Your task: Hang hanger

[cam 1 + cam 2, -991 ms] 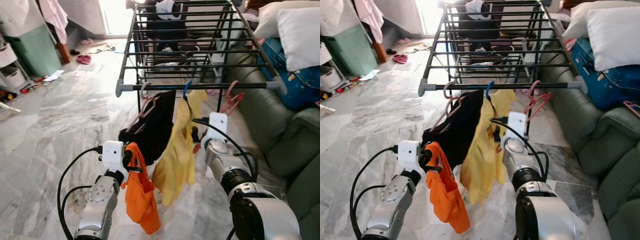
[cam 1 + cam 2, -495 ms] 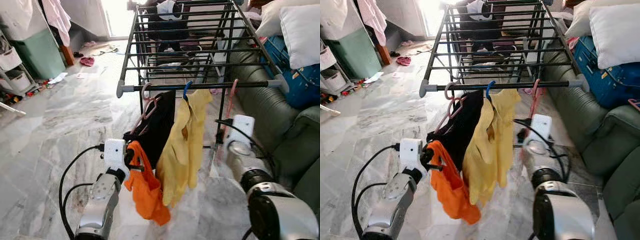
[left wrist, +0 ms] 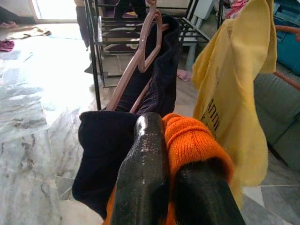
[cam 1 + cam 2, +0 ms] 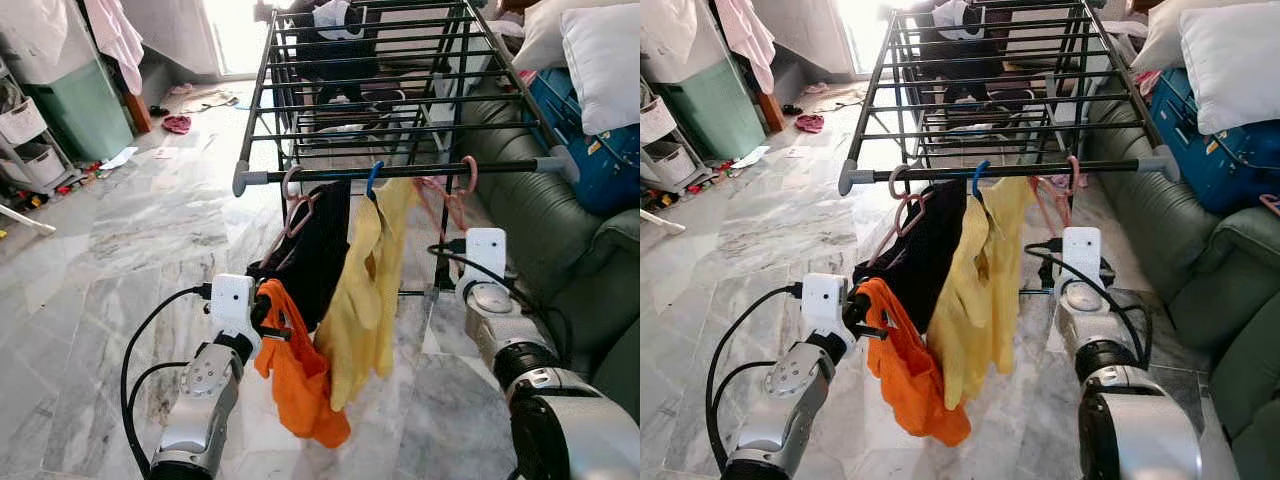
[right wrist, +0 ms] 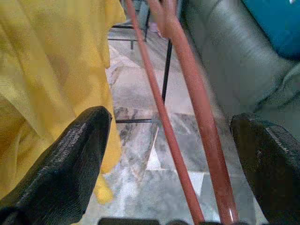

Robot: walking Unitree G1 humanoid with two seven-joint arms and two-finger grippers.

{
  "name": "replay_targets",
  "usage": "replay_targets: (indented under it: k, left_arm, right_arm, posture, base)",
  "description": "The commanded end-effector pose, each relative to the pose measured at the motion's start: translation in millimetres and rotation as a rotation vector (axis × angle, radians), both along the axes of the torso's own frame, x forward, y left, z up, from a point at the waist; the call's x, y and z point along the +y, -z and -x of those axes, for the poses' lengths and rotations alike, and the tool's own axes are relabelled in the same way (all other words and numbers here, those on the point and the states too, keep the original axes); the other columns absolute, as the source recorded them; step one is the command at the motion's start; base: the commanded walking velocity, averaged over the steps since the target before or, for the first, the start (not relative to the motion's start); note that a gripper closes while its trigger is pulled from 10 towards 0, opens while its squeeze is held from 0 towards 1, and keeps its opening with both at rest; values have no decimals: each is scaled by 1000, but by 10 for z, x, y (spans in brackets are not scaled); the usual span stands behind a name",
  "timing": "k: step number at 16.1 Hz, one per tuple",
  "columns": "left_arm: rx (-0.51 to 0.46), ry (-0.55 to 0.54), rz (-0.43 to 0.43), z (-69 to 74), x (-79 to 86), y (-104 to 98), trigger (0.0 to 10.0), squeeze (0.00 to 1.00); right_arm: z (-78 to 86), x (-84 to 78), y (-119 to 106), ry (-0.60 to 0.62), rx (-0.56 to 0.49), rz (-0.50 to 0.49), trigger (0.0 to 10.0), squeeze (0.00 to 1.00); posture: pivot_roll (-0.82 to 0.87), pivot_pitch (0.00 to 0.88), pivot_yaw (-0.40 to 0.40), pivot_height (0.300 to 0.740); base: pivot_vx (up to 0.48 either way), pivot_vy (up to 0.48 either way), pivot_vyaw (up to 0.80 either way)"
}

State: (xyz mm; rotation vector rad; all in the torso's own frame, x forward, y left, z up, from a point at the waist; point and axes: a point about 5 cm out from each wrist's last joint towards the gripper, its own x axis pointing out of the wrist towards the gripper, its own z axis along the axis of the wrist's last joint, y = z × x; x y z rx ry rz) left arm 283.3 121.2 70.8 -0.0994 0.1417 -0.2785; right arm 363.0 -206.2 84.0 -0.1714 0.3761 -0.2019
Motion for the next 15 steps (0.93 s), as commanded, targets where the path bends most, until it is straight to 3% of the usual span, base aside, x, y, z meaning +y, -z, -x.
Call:
replay_targets:
  k: [1,2,3,4,5,9,11,15]
  left_arm:
    - [-13,-2,-10,-33,10,-40,10000,0]
    - [-12,-5,-10,-33,8,-38,10000,0]
    - [-11,-8,-9,-31,5,-35,10000,0]
    - [-11,-8,-9,-31,5,-35,10000,0]
    - [-11,-10,-9,-29,4,-34,10000,0]
    - [-9,-10,-9,-32,-3,-28,10000,0]
    - [-8,-11,-10,-32,-4,-25,10000,0]
    - [-8,-14,-10,-25,-9,-23,10000,0]
  right_arm:
    - [-46,8,-65,-33,-5,16,10000,0]
    - [-65,-27,-104,-48,-4,32,10000,0]
    - [-88,-92,-162,-59,-3,57,6902,0]
    - [-89,-100,-167,-58,-3,56,6902,0]
    - [-102,-131,-200,-58,-4,62,0,0]
    - [-146,-147,-282,-83,-9,37,0,0]
    - [-160,-90,-282,-124,1,-9,0,0]
    - [-142,-78,-234,-123,31,-9,0,0]
  posture:
    - [-77,0,78,740]
    - [-74,0,76,740]
    - [-72,0,73,740]
    - [-72,0,72,740]
    - [-72,0,72,740]
    - [-73,0,71,740]
    - [-72,0,69,740]
    - [-66,0,67,740]
  base:
    - [0,0,0]
    - [0,0,0]
    - [0,0,0]
    - [0,0,0]
    - [0,0,0]
    - [0,0,0]
    - [0,0,0]
    - [0,0,0]
